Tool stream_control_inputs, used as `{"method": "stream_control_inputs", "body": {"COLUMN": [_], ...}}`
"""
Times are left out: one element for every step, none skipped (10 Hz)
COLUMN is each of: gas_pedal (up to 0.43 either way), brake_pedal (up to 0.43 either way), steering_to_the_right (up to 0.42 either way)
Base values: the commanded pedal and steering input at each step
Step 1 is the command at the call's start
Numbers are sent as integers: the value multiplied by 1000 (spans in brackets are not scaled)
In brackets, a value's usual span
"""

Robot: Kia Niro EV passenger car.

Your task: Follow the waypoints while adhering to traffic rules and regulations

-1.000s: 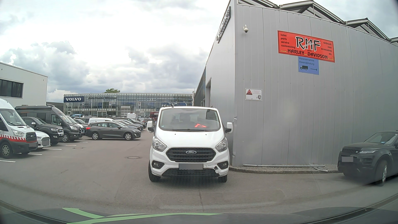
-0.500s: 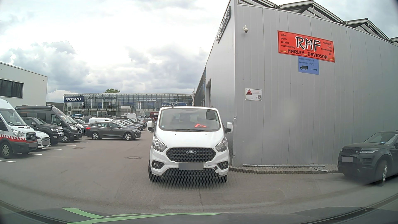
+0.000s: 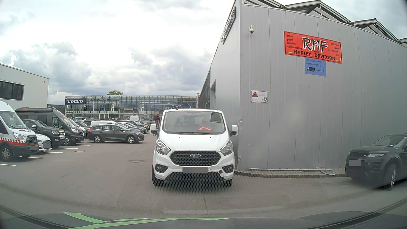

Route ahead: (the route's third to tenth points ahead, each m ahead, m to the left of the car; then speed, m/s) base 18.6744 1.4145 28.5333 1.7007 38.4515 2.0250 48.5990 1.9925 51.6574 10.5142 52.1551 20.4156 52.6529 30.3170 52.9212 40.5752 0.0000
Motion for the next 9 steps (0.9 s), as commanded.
{"method": "stream_control_inputs", "body": {"gas_pedal": [0, 0, 0, 0, 0, 0, 0, 0, 0], "brake_pedal": [335, 335, 335, 341, 341, 335, 335, 341, 341], "steering_to_the_right": [6, 5, 6, 5, 5, 6, 6, 6, 6]}}
